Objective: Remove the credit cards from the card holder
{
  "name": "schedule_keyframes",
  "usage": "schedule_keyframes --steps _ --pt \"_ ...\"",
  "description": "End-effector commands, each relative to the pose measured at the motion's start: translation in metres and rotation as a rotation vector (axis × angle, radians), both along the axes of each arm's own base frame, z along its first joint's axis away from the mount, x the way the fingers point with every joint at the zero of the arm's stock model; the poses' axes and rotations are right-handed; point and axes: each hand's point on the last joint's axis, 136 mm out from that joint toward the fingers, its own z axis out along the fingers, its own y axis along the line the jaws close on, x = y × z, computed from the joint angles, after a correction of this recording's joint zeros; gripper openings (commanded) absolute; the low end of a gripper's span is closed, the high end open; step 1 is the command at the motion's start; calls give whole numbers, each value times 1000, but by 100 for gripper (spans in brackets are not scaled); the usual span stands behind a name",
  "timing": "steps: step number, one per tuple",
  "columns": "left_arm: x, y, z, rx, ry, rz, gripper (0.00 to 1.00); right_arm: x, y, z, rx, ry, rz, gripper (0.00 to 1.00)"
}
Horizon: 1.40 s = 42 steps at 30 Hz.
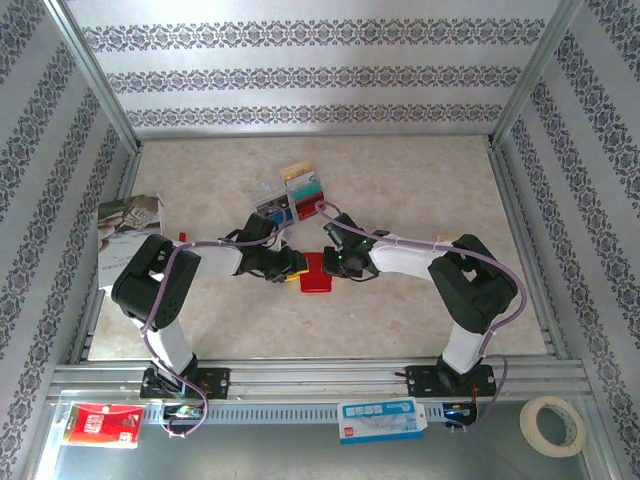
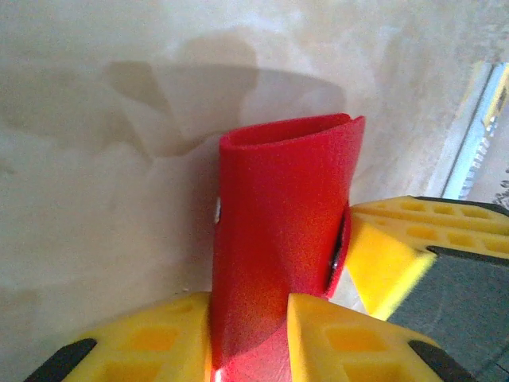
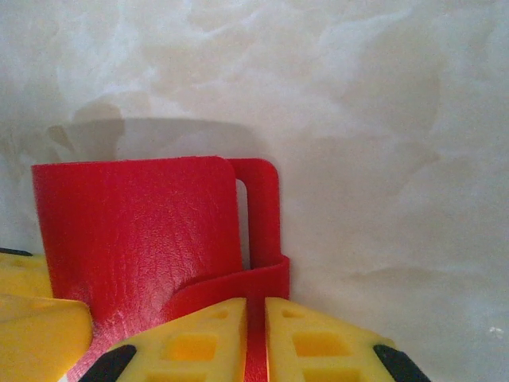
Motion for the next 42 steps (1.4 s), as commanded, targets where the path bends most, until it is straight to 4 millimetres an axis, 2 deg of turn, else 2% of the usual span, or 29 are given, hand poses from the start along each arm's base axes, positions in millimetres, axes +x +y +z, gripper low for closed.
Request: schedule_keyframes --steps 1,6,9,13,15,20,27,34,42 --pt "5 -19 28 -113 -81 -53 28 -11 -6 -21 -23 61 -4 15" --pt "4 -19 31 -112 -90 -61 20 -10 -3 -15 13 67 -2 15" --pt "4 -17 30 -96 -89 -57 12 -3 -4 2 39 29 -11 16" --pt "4 -13 31 -55 -92 -61 4 5 -5 27 46 -57 15 22" --pt "4 -12 31 -48 -92 -65 1 4 0 32 59 -68 57 25" --pt "5 -12 32 -40 -92 -66 0 0 14 29 74 -28 134 35" --pt "3 -11 26 -36 -79 -59 0 -5 24 15 69 26 157 34" --pt "2 -11 26 -39 -79 -68 0 -7 5 -3 -33 51 118 30" --pt "1 -8 22 -15 -71 -67 0 -5 -17 -2 -153 24 77 28"
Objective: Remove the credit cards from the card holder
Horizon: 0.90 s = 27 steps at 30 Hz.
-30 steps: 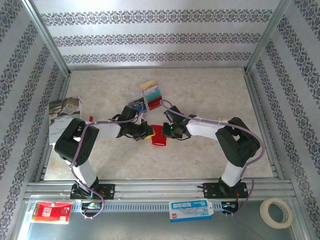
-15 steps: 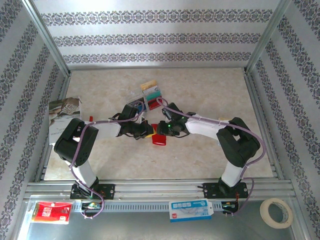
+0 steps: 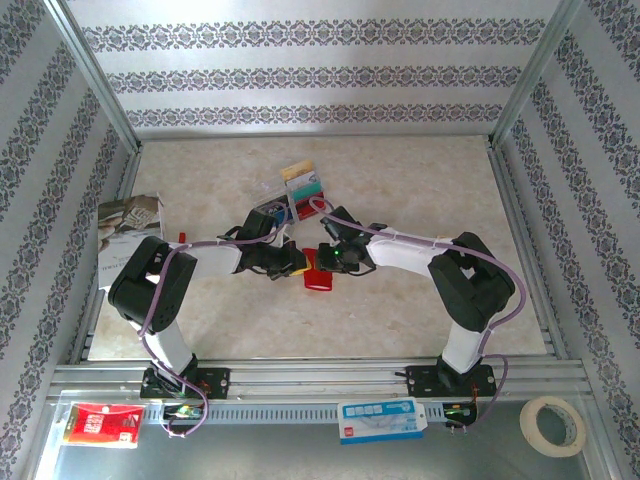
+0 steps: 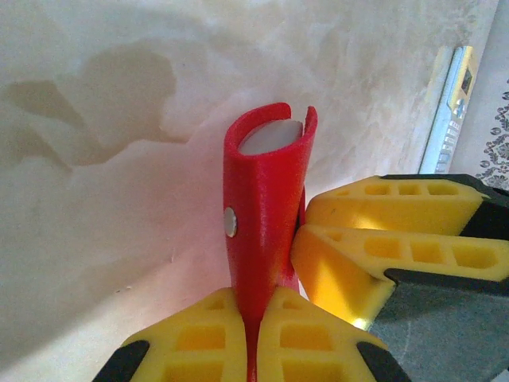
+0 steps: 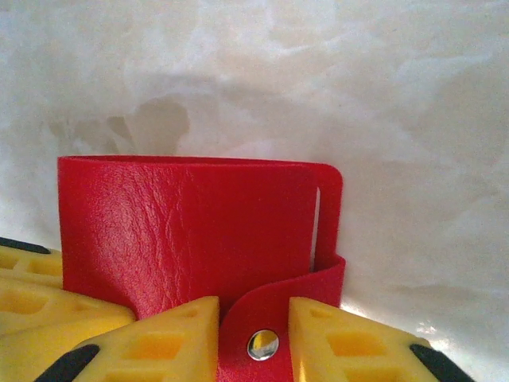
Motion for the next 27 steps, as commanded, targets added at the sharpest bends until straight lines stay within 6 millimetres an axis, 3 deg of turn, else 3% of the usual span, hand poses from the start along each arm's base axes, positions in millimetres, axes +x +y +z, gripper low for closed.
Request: schedule_keyframes --steps 1,12,18,27 --pt "-2 -3 6 9 -22 -26 0 -11 -30 -14 -158 29 -28 27" --pt "-4 3 -4 50 -12 -23 0 -20 -56 -15 -245 4 -130 17" --pt "-6 5 -7 70 -1 -28 0 -21 -53 -16 -261 -17 -145 17" --pt "-4 5 -6 76 -2 -27 0 -12 -31 -7 -153 -37 -90 23"
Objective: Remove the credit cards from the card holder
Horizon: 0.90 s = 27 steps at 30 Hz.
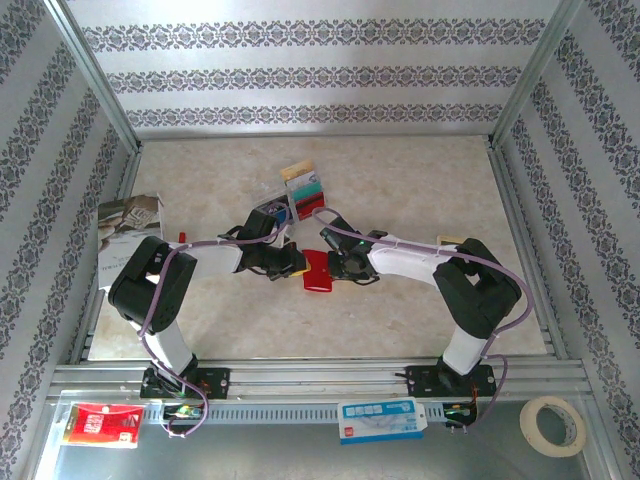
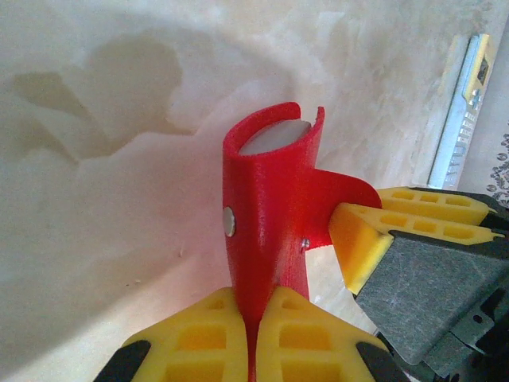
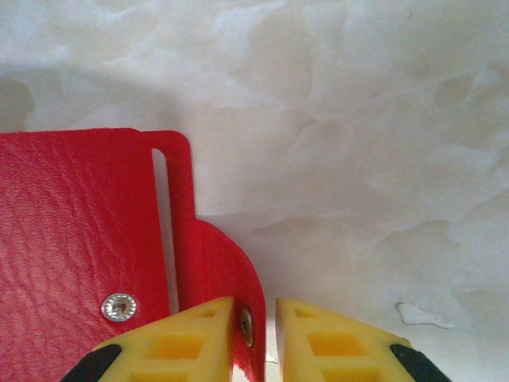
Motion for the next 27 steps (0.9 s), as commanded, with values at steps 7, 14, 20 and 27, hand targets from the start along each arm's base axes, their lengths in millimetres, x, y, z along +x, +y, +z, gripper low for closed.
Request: schedule_keyframes --steps 7,14,20,27 --pt "0 8 -1 80 -8 2 14 8 5 -1 33 -13 19 20" --pt "15 28 21 181 -135 77 40 12 6 13 56 -43 64 3" --pt "30 69 40 384 -230 201 65 17 13 51 109 -133 135 0" --pt "42 85 73 400 -342 290 81 20 30 81 195 -150 209 0"
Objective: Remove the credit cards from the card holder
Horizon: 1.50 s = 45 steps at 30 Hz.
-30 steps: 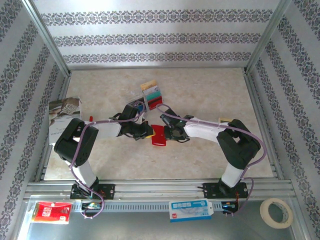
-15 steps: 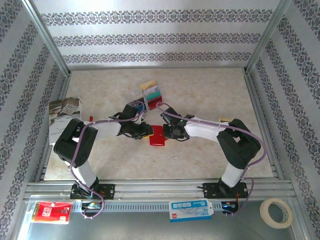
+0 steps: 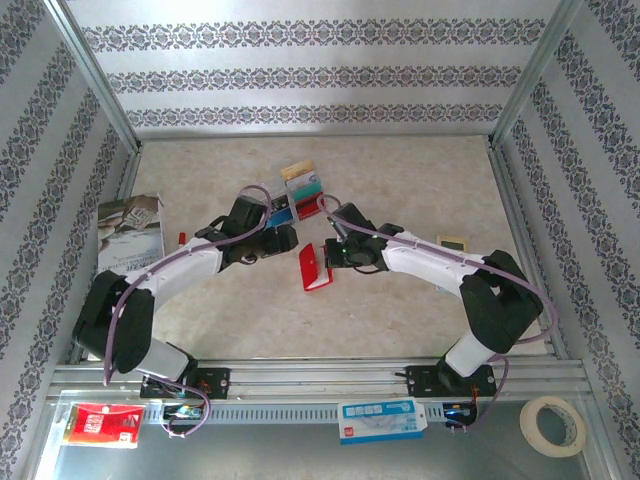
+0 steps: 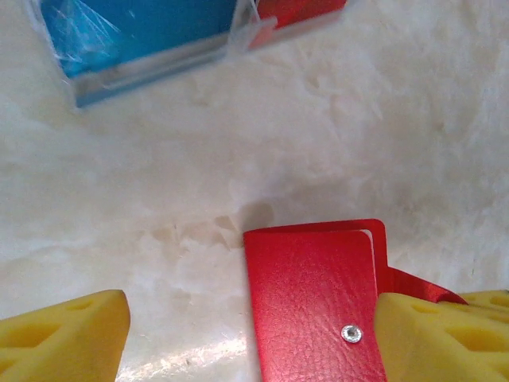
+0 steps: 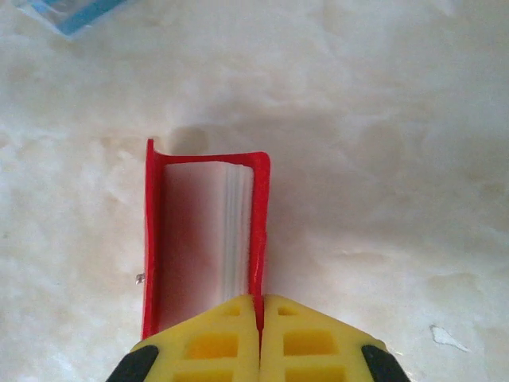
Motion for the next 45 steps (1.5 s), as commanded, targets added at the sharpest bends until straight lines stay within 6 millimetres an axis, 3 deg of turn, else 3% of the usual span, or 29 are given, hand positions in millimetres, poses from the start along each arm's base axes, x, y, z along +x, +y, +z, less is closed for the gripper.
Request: schedule_keyframes --steps 1,9,14,16,26,30,36,40,45 --pt "7 16 15 47 -55 49 82 2 12 22 56 -11 62 0" --pt "18 42 39 81 -168 145 90 2 33 47 169 -16 99 0" --pt "21 32 51 4 -226 122 93 -3 46 54 213 -6 153 0" --pt "21 29 50 -5 -220 109 100 -4 50 57 234 1 162 0" --pt "20 16 38 -26 -160 48 100 -1 51 52 243 22 140 0" --pt "21 11 29 -15 -116 16 99 3 40 43 202 19 100 0" --pt "14 -7 9 -61 -21 -62 90 11 4 14 94 36 2 0" --pt "9 -26 0 -98 28 -118 77 13 -19 -8 35 77 -67 0" --pt "8 -55 -11 -111 55 -187 53 11 -31 -25 -1 110 -101 1"
